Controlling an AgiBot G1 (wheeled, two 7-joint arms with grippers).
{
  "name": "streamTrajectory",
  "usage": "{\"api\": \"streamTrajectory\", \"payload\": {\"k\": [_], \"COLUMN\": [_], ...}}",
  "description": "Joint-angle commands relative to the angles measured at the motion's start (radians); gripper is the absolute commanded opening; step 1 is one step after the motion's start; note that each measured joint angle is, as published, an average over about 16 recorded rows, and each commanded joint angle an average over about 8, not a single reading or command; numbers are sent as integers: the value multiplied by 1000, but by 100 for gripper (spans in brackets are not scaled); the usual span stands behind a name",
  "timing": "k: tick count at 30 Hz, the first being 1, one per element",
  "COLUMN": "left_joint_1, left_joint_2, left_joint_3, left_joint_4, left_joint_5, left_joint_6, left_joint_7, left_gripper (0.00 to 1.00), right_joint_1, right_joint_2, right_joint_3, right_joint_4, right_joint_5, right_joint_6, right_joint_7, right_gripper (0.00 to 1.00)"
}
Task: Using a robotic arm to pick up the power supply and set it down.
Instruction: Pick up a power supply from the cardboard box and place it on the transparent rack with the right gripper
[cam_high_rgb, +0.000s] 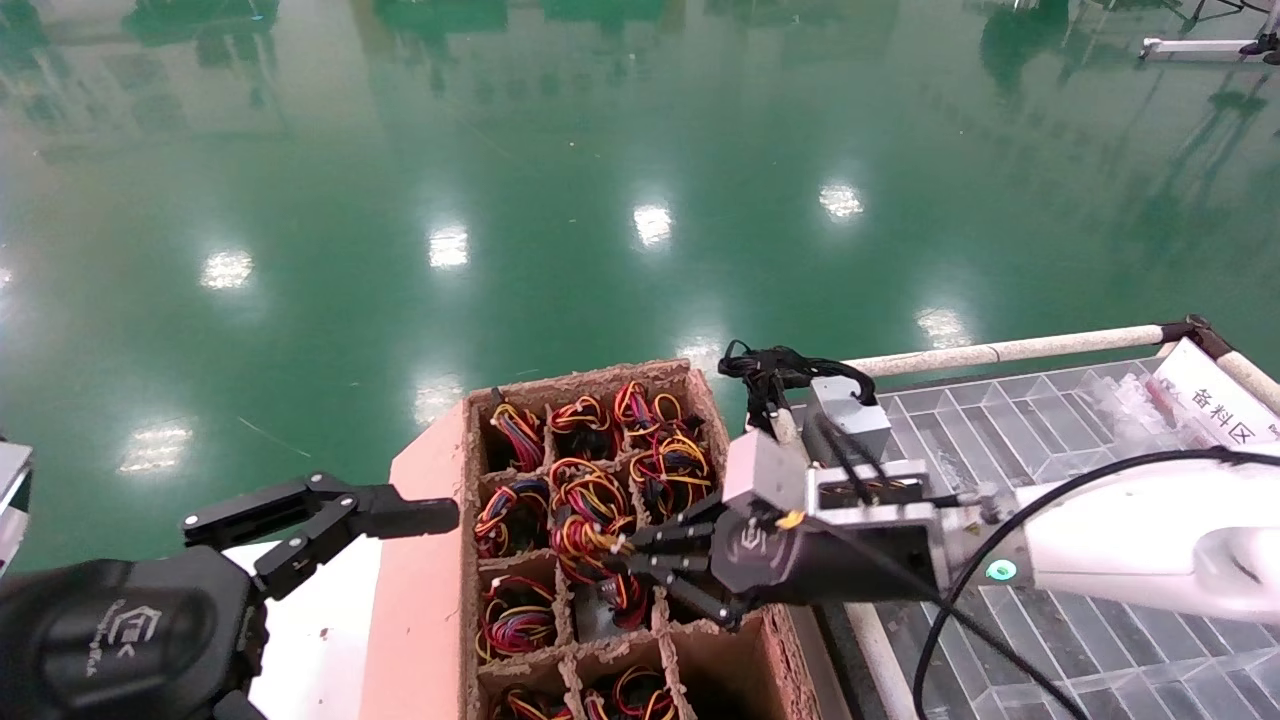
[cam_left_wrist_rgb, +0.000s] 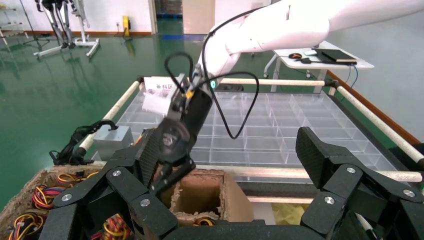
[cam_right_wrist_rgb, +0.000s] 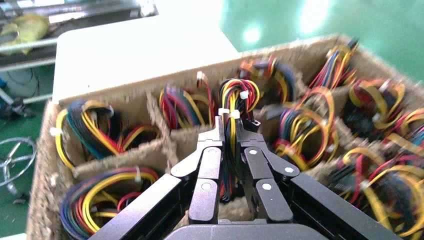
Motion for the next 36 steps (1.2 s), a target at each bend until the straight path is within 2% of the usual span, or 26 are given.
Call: {"api": "streamTrajectory", "payload": {"k": [1, 7, 13, 20, 29, 36], "left_joint_1": [0, 0, 0, 0, 0, 0], "left_joint_2": [0, 0, 0, 0, 0, 0], "left_joint_3": [0, 0, 0, 0, 0, 0], "left_joint_4": [0, 0, 0, 0, 0, 0], "left_joint_5": [0, 0, 0, 0, 0, 0], "left_joint_6": [0, 0, 0, 0, 0, 0], "left_joint_7": [0, 0, 0, 0, 0, 0], "left_gripper": [100, 100, 100, 100, 100, 100], "right_joint_1": [7, 32, 29, 5, -15, -100], "right_joint_2": [7, 61, 156, 320, 558, 729], "right_joint_3": [11, 46, 64, 101, 161, 208], "right_joint_4": [-6, 59, 215, 440, 695, 825], "right_joint_5": [16, 89, 179, 286, 338, 384], "right_joint_6": [-20, -58, -60, -38, 27, 74], "right_joint_7": [-5, 5, 57, 137, 267, 344], "right_gripper": [0, 0, 0, 0, 0, 0]}}
